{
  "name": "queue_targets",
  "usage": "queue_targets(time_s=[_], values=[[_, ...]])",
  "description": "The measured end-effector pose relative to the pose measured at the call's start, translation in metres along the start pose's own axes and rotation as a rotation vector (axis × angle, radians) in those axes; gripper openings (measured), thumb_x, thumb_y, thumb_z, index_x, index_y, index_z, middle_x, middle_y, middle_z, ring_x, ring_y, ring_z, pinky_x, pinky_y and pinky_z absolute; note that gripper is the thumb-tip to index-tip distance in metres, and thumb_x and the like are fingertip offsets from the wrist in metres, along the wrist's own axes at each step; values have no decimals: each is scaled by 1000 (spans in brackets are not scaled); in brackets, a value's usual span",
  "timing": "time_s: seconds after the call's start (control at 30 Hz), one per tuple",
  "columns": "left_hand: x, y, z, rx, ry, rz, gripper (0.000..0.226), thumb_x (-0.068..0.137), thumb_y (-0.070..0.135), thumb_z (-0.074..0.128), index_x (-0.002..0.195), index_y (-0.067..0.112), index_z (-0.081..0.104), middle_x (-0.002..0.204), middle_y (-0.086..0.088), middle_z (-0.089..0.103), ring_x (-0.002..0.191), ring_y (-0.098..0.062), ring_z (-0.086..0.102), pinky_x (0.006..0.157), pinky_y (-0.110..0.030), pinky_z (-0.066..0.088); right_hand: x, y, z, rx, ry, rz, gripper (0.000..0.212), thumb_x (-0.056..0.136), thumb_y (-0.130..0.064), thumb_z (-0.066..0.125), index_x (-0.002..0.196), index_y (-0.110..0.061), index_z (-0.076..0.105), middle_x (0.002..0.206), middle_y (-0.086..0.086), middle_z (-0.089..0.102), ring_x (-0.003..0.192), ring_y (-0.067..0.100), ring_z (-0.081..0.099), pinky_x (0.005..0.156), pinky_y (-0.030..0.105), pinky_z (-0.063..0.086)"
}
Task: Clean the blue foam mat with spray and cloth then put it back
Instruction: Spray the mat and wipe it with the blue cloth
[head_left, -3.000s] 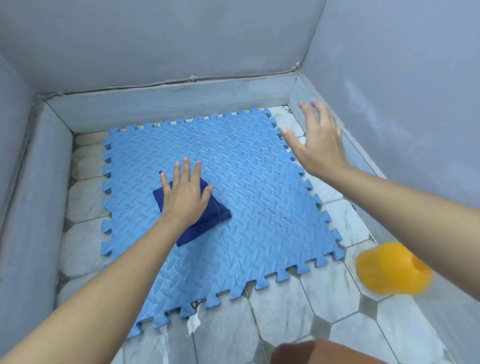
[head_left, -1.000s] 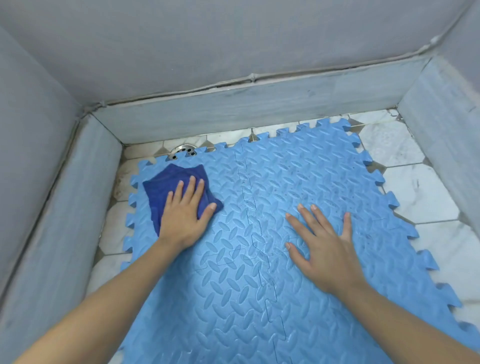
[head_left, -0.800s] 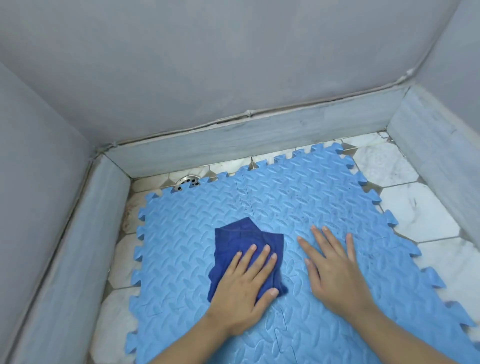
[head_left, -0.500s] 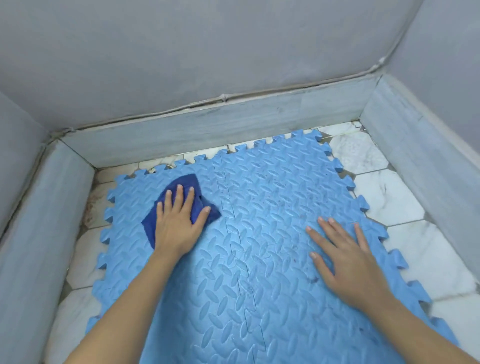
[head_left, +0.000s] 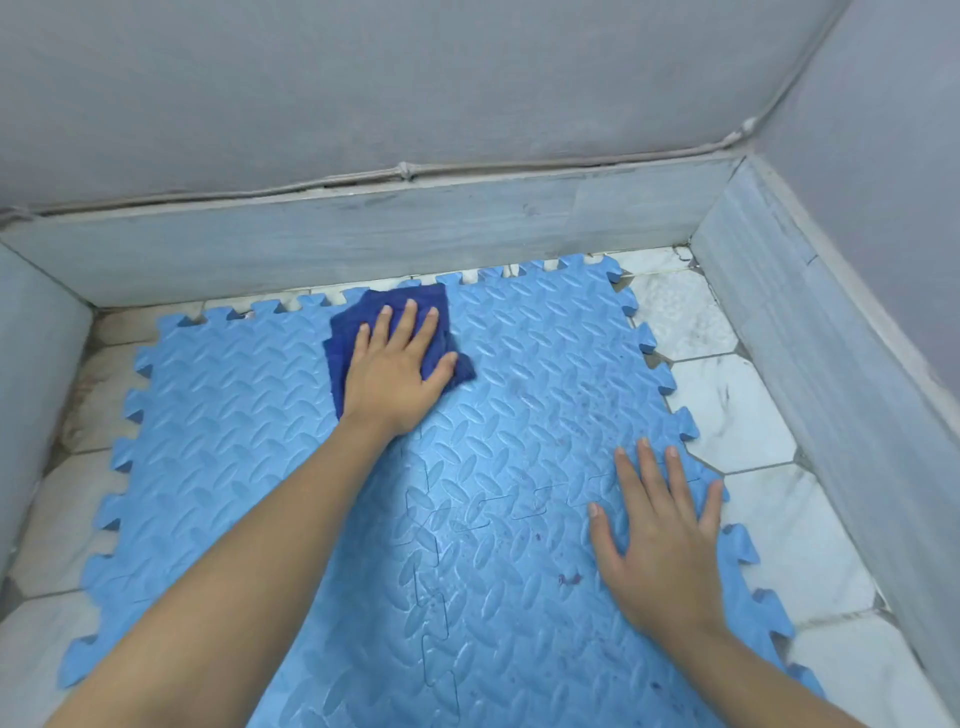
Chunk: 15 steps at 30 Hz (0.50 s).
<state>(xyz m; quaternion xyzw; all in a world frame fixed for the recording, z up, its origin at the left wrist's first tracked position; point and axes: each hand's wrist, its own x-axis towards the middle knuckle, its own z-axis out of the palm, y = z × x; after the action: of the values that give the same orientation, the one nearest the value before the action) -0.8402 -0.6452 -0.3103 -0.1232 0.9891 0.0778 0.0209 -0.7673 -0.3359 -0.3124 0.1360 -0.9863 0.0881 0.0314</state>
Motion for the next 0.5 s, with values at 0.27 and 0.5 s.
queue_targets(time_s=[0.27,0.5], values=[[-44,99,5,-82,-161,615,66,91,43,1,153,25,14,161,8,8,149,-15,3,118,-33,-1,1,1,1,-14,66,-17,63,88,-44,41,140,-10,55,152,8,45,146,30,31,114,66,18],[87,87,-3,-38,-90,95,53,103,32,20,153,19,10,162,-2,3,149,-23,2,119,-42,3,1,0,0,11,43,17,63,87,-41,41,141,-12,53,153,5,44,147,26,29,116,64,16]])
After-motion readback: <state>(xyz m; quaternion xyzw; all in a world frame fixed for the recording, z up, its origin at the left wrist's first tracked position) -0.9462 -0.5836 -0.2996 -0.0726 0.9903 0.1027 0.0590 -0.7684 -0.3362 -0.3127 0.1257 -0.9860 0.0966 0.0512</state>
